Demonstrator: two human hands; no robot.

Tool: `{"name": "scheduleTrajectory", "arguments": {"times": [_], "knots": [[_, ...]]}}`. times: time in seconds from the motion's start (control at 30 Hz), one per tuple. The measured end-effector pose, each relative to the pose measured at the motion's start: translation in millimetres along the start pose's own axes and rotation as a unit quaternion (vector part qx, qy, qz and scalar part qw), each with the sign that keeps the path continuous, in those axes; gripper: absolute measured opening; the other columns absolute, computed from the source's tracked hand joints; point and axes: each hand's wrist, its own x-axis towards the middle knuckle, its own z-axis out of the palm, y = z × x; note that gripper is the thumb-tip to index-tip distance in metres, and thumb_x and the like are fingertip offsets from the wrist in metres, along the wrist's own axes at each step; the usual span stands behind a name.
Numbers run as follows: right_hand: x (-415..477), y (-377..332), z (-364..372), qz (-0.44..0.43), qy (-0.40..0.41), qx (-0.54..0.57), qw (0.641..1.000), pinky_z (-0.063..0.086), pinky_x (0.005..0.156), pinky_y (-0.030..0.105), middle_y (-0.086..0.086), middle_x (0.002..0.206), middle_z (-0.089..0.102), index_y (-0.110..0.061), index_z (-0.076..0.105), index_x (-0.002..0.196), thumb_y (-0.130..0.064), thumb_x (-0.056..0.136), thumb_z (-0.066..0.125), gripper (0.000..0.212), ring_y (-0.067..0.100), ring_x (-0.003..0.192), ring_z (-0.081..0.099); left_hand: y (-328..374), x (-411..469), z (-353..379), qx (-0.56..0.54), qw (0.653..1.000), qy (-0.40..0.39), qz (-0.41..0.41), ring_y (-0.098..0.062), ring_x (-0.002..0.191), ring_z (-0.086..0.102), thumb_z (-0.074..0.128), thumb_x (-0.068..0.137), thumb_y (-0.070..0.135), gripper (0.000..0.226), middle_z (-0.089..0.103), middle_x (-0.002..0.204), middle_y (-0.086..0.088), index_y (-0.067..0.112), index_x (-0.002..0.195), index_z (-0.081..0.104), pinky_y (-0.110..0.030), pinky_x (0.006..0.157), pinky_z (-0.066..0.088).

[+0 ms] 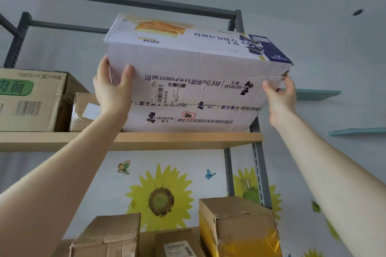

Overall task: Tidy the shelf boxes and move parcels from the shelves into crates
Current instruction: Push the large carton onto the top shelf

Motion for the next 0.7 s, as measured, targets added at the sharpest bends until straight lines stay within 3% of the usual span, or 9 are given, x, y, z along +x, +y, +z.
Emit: {"name": "scheduleTrajectory", "arguments": {"times": [0.07, 0.17, 0.3, 0.4, 0.47, 0.53, 0.6, 0.67, 0.7], "knots": [[1.3, 3.8, 7.5, 0.037, 0.004, -0.046, 0.998, 0.043, 0.069, 0.019, 0.007, 0.119, 0.057, -0.012, 0.047, 0.127, -0.029, 0.083, 0.066, 0.050, 0.016, 0.095, 0.054, 3.2, -0.6, 5.9, -0.001, 0.999, -0.019, -0.041, -0.009, 0.109, 0.047, 0.052, 0.085, 0.050, 0.057, 0.050, 0.126, 0.007, 0.024, 0.134, 0.039, -0.024, 0.091, 0.036], [4.9, 9.7, 15.0, 0.064, 0.011, -0.067, 0.996, 0.035, 0.055, 0.017, 0.004, 0.110, 0.055, -0.005, 0.053, 0.117, -0.040, 0.081, 0.066, 0.051, 0.016, 0.088, 0.049, 4.5, 2.6, 12.7, 0.016, 0.993, -0.015, -0.117, -0.017, 0.097, 0.049, 0.049, 0.082, 0.060, 0.060, 0.050, 0.107, 0.004, 0.012, 0.118, 0.047, -0.027, 0.077, 0.037], [8.6, 25.1, 12.0, 0.166, -0.018, -0.056, 0.984, 0.038, 0.082, 0.029, 0.000, 0.116, 0.049, -0.010, 0.042, 0.127, -0.060, 0.073, 0.064, 0.077, 0.017, 0.100, 0.047, -3.5, 9.0, 13.1, 0.007, 0.992, -0.008, -0.130, -0.018, 0.091, 0.050, 0.051, 0.073, 0.069, 0.060, 0.052, 0.098, 0.004, 0.016, 0.101, 0.049, -0.027, 0.070, 0.037], [9.6, 46.3, 8.7, 0.216, -0.066, -0.079, 0.971, 0.034, 0.097, 0.038, 0.006, 0.132, 0.053, -0.012, 0.047, 0.127, -0.069, 0.073, 0.056, 0.079, 0.025, 0.118, 0.050, -9.5, 9.8, 16.7, -0.009, 0.989, -0.028, -0.144, -0.018, 0.103, 0.051, 0.048, 0.072, 0.073, 0.069, 0.054, 0.110, 0.005, 0.021, 0.118, 0.049, -0.031, 0.080, 0.039], [11.9, 58.8, 6.3, 0.183, -0.060, -0.102, 0.976, 0.042, 0.083, 0.036, 0.012, 0.108, 0.062, -0.011, 0.058, 0.102, -0.063, 0.076, 0.057, 0.059, 0.026, 0.098, 0.057, -12.6, 13.6, 16.7, -0.028, 0.986, -0.026, -0.165, -0.017, 0.109, 0.050, 0.053, 0.070, 0.072, 0.077, 0.052, 0.117, 0.005, 0.021, 0.128, 0.044, -0.032, 0.085, 0.040], [16.8, 70.3, 1.1, 0.146, -0.051, -0.109, 0.982, 0.035, 0.060, 0.028, 0.009, 0.080, 0.054, -0.014, 0.051, 0.070, -0.054, 0.078, 0.062, 0.043, 0.018, 0.069, 0.048, -18.5, 14.8, 11.8, -0.015, 0.986, -0.005, -0.168, -0.016, 0.105, 0.048, 0.061, 0.069, 0.063, 0.086, 0.048, 0.116, 0.003, 0.013, 0.136, 0.038, -0.030, 0.086, 0.039], [21.9, 80.8, -4.6, 0.127, -0.045, -0.099, 0.986, 0.034, 0.060, 0.028, 0.008, 0.081, 0.050, -0.007, 0.053, 0.068, -0.047, 0.079, 0.066, 0.043, 0.016, 0.070, 0.043, -29.6, 13.6, 6.0, 0.011, 0.993, 0.000, -0.117, -0.016, 0.100, 0.051, 0.067, 0.076, 0.042, 0.064, 0.054, 0.110, 0.000, 0.008, 0.127, 0.049, -0.027, 0.083, 0.039], [24.9, 84.6, -5.8, 0.114, -0.019, -0.088, 0.989, 0.039, 0.066, 0.030, 0.007, 0.079, 0.051, -0.004, 0.059, 0.076, -0.047, 0.078, 0.067, 0.044, 0.016, 0.072, 0.043, -34.4, 10.6, 4.1, 0.012, 0.997, -0.022, -0.079, -0.014, 0.099, 0.053, 0.063, 0.083, 0.028, 0.032, 0.059, 0.103, 0.005, 0.018, 0.114, 0.059, -0.025, 0.083, 0.040], [26.4, 84.2, -4.0, 0.109, -0.002, -0.082, 0.991, 0.041, 0.069, 0.032, 0.004, 0.075, 0.053, -0.008, 0.059, 0.076, -0.049, 0.078, 0.066, 0.042, 0.016, 0.074, 0.045, -35.0, 10.7, 5.4, 0.014, 0.996, -0.029, -0.079, -0.013, 0.102, 0.052, 0.061, 0.086, 0.028, 0.033, 0.058, 0.106, 0.007, 0.021, 0.118, 0.058, -0.026, 0.086, 0.041]]}}
